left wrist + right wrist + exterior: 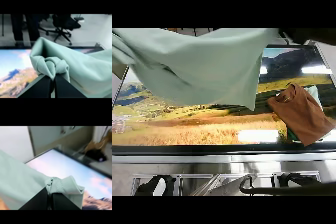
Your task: Fold the shirts.
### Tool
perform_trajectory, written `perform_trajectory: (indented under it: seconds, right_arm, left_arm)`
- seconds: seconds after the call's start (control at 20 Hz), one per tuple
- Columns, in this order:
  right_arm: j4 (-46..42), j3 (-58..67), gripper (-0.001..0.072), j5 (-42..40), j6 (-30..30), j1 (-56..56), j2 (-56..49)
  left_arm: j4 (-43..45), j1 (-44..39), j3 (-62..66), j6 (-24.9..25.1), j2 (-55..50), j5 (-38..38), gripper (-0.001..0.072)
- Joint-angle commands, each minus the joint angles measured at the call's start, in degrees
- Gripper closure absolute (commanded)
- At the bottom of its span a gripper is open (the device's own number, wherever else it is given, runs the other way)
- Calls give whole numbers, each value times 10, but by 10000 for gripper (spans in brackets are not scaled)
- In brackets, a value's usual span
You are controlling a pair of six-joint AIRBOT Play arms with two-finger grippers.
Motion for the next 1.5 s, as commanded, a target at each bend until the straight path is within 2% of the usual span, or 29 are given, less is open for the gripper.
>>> perform_trajectory:
  seconds: [0.0,0.1,0.25,0.35,0.5,0.65,0.75,0.85,0.9,0.95,1.0,1.05,1.1,1.2,1.35,1.4,1.45]
  right_arm:
    - [-76,6,692,-19,10,-1,33]
    - [-102,5,692,0,31,0,1]
    - [-105,4,692,40,59,1,-104]
    - [-104,1,692,44,71,6,-198]
    - [-101,0,691,42,91,19,-349]
    - [-56,0,691,36,90,32,-490]
    - [-4,0,692,8,73,39,-551]
    - [45,0,690,-29,34,42,-574]
    - [54,0,621,-37,16,42,-574]
    - [52,6,423,-35,4,39,-568]
    - [44,10,325,-30,4,33,-557]
    - [32,13,323,-19,4,21,-538]
    - [17,13,323,-6,5,5,-515]
    - [-28,13,322,45,31,-31,-465]
    - [-122,12,320,164,77,-72,-422]
    - [-142,7,273,199,86,-75,-421]
    - [-150,-6,152,215,94,-75,-422]
  left_arm:
    - [2,31,67,5,-18,-52,697]
    - [2,30,63,5,-56,-73,697]
    - [1,22,-5,7,-127,-106,697]
    - [1,1,-85,43,-183,-99,696]
    - [2,-39,-195,95,-287,-35,696]
    - [1,-59,-243,121,-398,56,696]
    - [0,-64,-244,140,-458,99,696]
    - [1,-64,-221,144,-502,110,696]
    - [1,-63,-200,143,-521,98,690]
    - [1,-59,-176,143,-536,76,688]
    - [1,-54,-149,143,-547,43,542]
    - [1,-47,-119,142,-553,-3,97]
    - [2,-38,-95,126,-553,-42,1]
    - [12,-10,-60,89,-539,-113,2]
    - [78,23,-90,50,-487,-154,2]
    - [74,30,-134,50,-462,-151,2]
    - [75,32,-183,55,-438,-144,2]
